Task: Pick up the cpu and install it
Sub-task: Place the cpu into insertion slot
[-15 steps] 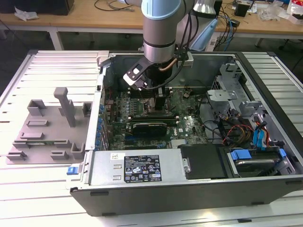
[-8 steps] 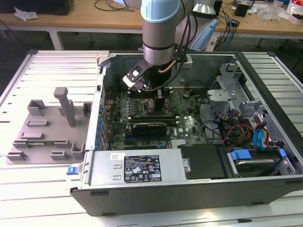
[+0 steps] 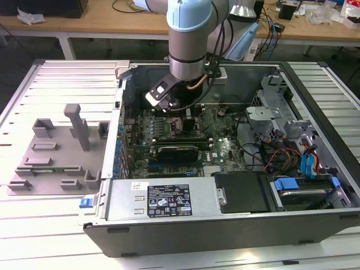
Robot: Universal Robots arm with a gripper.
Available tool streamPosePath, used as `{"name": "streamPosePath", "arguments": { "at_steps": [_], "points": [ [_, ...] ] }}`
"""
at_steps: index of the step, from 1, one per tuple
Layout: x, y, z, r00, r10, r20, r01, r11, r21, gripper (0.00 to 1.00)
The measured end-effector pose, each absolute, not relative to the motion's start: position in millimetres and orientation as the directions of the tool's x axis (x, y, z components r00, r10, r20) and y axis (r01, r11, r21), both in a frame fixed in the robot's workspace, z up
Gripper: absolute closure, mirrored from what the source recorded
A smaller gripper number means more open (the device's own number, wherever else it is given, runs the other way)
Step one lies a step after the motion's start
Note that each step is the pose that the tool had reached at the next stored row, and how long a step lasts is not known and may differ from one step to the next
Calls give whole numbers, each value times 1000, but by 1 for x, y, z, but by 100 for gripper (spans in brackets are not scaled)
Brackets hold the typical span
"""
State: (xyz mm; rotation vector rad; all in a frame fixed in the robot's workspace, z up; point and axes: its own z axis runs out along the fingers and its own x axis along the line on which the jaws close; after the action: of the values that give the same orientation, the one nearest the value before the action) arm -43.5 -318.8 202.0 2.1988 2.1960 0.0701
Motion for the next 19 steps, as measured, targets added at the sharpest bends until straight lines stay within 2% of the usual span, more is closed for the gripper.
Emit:
{"name": "streamPosePath", "arguments": {
  "at_steps": [19],
  "points": [
    [-43,-317,196,-3,1000,7,998,2,55,45]
  ]
}}
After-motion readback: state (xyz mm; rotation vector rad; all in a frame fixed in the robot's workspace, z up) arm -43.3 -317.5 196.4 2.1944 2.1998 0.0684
